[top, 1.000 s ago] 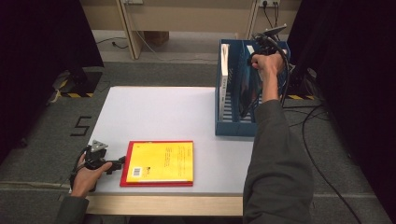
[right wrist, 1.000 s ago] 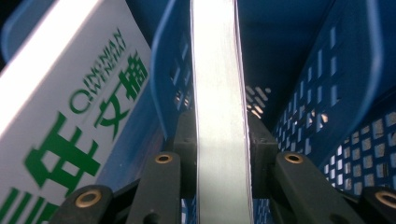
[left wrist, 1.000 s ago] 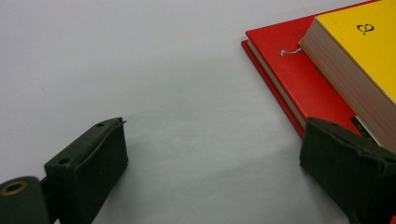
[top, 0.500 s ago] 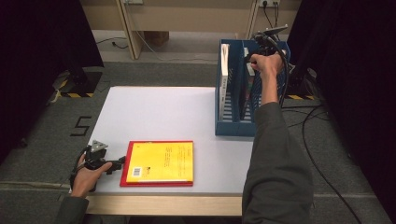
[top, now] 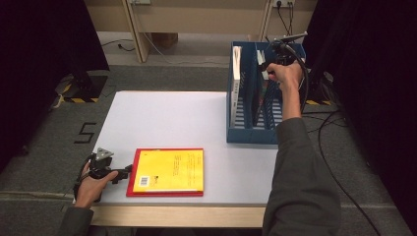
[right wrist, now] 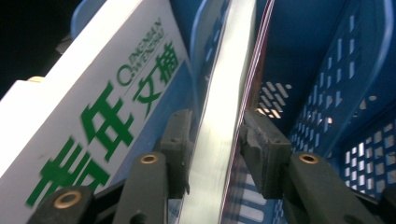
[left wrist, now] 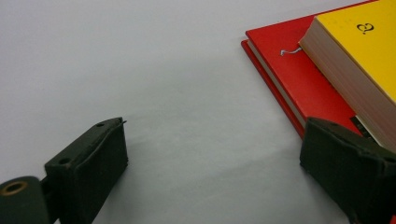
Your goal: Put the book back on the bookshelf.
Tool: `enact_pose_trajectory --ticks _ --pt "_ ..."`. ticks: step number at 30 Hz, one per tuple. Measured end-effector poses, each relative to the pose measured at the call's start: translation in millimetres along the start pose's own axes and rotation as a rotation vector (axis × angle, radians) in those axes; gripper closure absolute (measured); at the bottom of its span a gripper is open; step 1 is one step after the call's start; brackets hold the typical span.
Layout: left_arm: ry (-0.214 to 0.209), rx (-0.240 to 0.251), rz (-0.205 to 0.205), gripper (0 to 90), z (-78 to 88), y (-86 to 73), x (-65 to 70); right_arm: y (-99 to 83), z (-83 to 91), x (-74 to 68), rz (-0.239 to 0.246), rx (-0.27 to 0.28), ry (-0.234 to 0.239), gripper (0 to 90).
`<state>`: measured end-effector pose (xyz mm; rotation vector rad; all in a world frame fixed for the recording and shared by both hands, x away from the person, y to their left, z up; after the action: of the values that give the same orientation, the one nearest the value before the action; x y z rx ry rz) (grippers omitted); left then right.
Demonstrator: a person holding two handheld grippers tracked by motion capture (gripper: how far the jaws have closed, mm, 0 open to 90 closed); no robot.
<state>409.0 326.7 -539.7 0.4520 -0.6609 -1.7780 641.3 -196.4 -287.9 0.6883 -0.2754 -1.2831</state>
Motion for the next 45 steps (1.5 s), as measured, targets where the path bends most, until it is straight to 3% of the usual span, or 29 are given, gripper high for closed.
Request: enact_pose_trajectory --ticks 7,10,15,19,23,26,35,39,42,45 --pt "0.001 -0.001 -0.001 6.4 0.1 -0.1 0.0 -16.1 14.2 -2.4 0.032 0.020 0.021 54.2" --pt "0.001 0.000 0.000 6.4 0.1 0.0 0.1 -26.5 17.5 -2.3 0.046 0.005 0.029 51.3" --pt "0.001 -0.001 0.000 6.4 0.1 0.0 0.0 -42.0 16.4 -4.9 0.069 0.009 0.081 51.0" --pt "0.002 -0.002 0.000 6.4 0.1 0.0 0.1 -48.2 10.8 -6.5 0.090 -0.007 0.064 53.0" --pt "0.002 -0.001 0.000 6.4 0.1 0.0 0.1 -46.9 6.3 -6.7 0.099 -0.007 0.049 65.6" --pt "0.001 -0.002 0.000 6.4 0.1 0.0 0.0 -45.6 2.9 -7.7 0.098 -0.013 0.059 65.7" --pt "-0.001 -0.002 0.000 6.4 0.0 0.0 0.0 -42.5 1.0 -12.3 0.148 -0.032 0.020 66.4" --pt "0.000 -0.002 0.000 6.4 0.1 0.0 0.0 -44.5 2.4 -11.5 0.121 -0.030 0.040 57.5" --pt "0.000 -0.001 0.000 6.4 0.1 -0.1 0.0 -48.2 6.2 -12.5 0.131 -0.026 0.030 47.9" --pt "0.000 0.001 0.002 6.4 0.0 0.0 0.2 -55.9 13.2 -15.3 0.129 -0.009 0.053 44.4"
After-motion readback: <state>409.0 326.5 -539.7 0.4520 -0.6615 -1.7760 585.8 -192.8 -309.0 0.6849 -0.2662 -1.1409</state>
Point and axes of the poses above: each handheld gripper's, and its own axes: z roughly backward along the jaws, y roughly out of its top, x roughly to its right, the point moved 5 cm from there along -z, roughly forward along the jaws, and after that the axes turned 8 degrees about -x, right-handed, at the moved point
